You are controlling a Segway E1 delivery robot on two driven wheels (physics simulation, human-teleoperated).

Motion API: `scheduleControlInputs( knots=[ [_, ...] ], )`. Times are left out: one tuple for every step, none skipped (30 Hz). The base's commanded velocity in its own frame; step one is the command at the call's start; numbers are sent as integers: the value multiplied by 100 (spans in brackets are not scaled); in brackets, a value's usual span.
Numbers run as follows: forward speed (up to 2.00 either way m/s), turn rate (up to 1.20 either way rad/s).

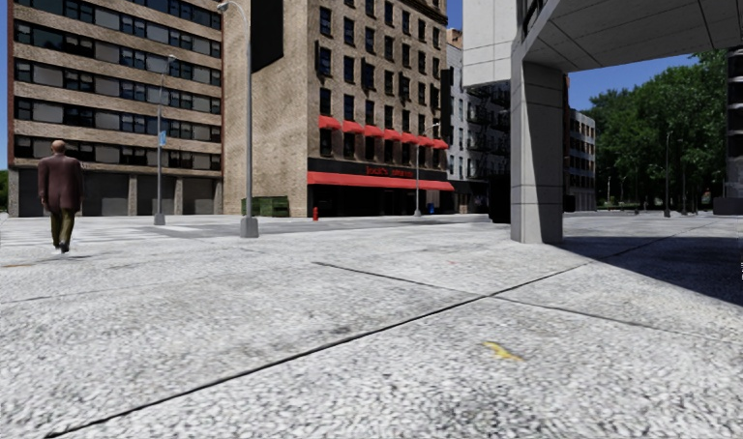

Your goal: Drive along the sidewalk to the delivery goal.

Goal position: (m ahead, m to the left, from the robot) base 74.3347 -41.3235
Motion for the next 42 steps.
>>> scheduleControlInputs(
  knots=[
    [200, -104],
    [200, -105],
    [200, -105],
    [200, -105],
    [200, -105],
    [200, -105],
    [200, -105],
    [200, -105],
    [200, -105],
    [200, -105],
    [200, -105],
    [200, -105],
    [200, -105],
    [200, -105],
    [200, -104],
    [200, -104],
    [200, -60],
    [200, -38],
    [200, -2],
    [200, -1],
    [200, -1],
    [200, -1],
    [200, -1],
    [200, 0],
    [200, 0],
    [200, 0],
    [200, 0],
    [200, 0],
    [200, 0],
    [200, 0],
    [200, 0],
    [200, 0],
    [200, 0],
    [200, 0],
    [200, 0],
    [200, 0],
    [200, 0],
    [200, 0],
    [200, 0],
    [200, 0],
    [200, 0],
    [200, 0]
  ],
)
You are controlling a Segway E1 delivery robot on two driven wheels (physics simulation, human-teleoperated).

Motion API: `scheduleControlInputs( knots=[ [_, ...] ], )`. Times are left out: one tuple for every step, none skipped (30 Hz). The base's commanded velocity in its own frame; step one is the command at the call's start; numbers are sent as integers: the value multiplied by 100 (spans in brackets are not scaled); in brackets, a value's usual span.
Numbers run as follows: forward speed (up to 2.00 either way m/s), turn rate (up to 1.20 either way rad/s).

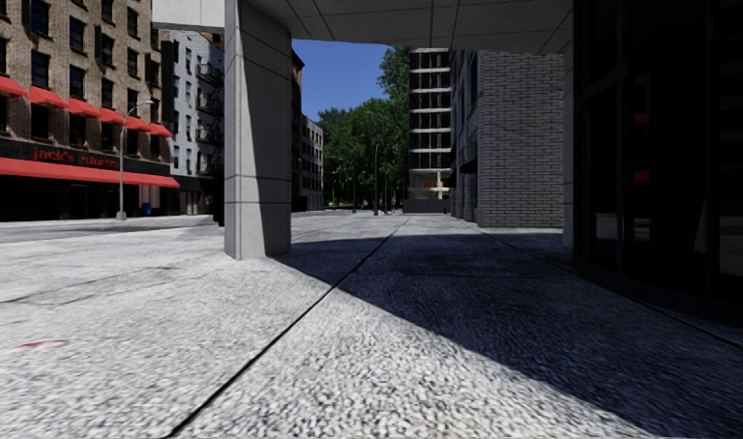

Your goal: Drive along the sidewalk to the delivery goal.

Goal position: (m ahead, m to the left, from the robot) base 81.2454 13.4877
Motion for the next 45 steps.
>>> scheduleControlInputs(
  knots=[
    [200, 0],
    [200, 0],
    [200, 0],
    [200, 0],
    [200, 0],
    [200, 0],
    [200, 0],
    [200, 0],
    [200, 0],
    [200, 0],
    [200, 0],
    [200, 0],
    [200, 0],
    [200, 0],
    [200, 0],
    [200, 0],
    [200, 0],
    [200, 0],
    [200, 0],
    [200, 0],
    [200, 0],
    [200, 0],
    [200, 0],
    [200, 0],
    [200, 0],
    [200, 0],
    [200, 0],
    [200, 0],
    [200, 0],
    [200, 0],
    [200, 0],
    [200, 0],
    [200, 0],
    [200, 0],
    [200, 0],
    [200, 0],
    [200, 0],
    [200, 0],
    [200, 0],
    [200, 0],
    [200, 0],
    [200, 0],
    [200, 0],
    [200, 0],
    [200, 0]
  ],
)
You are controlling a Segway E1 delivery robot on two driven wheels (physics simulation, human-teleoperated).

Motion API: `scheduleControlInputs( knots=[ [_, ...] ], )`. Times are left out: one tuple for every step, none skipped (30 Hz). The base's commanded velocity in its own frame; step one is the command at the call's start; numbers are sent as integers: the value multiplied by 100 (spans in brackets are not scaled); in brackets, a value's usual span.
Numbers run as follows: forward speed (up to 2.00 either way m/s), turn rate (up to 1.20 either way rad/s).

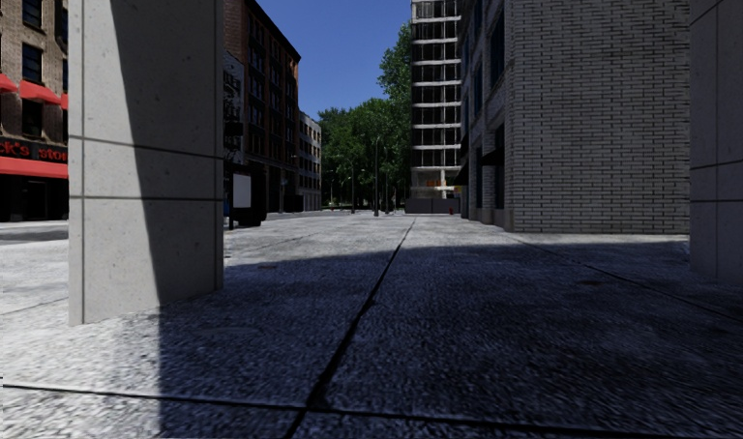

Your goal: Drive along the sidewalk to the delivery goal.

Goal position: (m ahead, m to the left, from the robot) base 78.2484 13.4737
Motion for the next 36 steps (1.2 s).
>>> scheduleControlInputs(
  knots=[
    [200, 0],
    [200, 0],
    [200, 0],
    [200, 0],
    [200, 0],
    [200, 0],
    [200, 0],
    [200, 0],
    [200, 0],
    [200, 0],
    [200, 0],
    [200, 0],
    [200, 0],
    [200, 0],
    [200, 0],
    [200, 0],
    [200, 0],
    [200, 0],
    [200, 0],
    [200, 0],
    [200, 0],
    [200, 0],
    [200, 0],
    [200, 0],
    [200, 0],
    [200, 0],
    [200, 0],
    [200, 0],
    [200, 0],
    [200, 0],
    [200, 0],
    [200, 0],
    [200, 0],
    [200, 0],
    [200, 0],
    [200, 0]
  ],
)
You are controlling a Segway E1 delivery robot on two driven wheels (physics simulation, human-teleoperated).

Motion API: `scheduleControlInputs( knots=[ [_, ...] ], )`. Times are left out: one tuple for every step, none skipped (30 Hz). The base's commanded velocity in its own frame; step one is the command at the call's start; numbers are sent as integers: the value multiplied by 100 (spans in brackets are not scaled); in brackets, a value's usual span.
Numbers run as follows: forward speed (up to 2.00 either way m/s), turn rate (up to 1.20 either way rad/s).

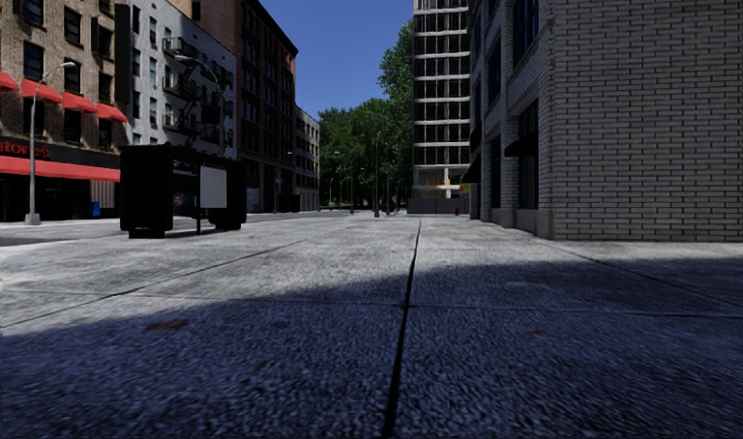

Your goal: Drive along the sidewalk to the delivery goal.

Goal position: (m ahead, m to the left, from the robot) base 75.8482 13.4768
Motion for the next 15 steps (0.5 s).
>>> scheduleControlInputs(
  knots=[
    [200, 0],
    [200, 0],
    [200, 0],
    [200, 0],
    [200, 0],
    [200, 0],
    [200, 0],
    [200, 0],
    [200, 0],
    [200, 0],
    [200, 0],
    [200, 0],
    [200, 0],
    [200, 0],
    [200, 0]
  ],
)
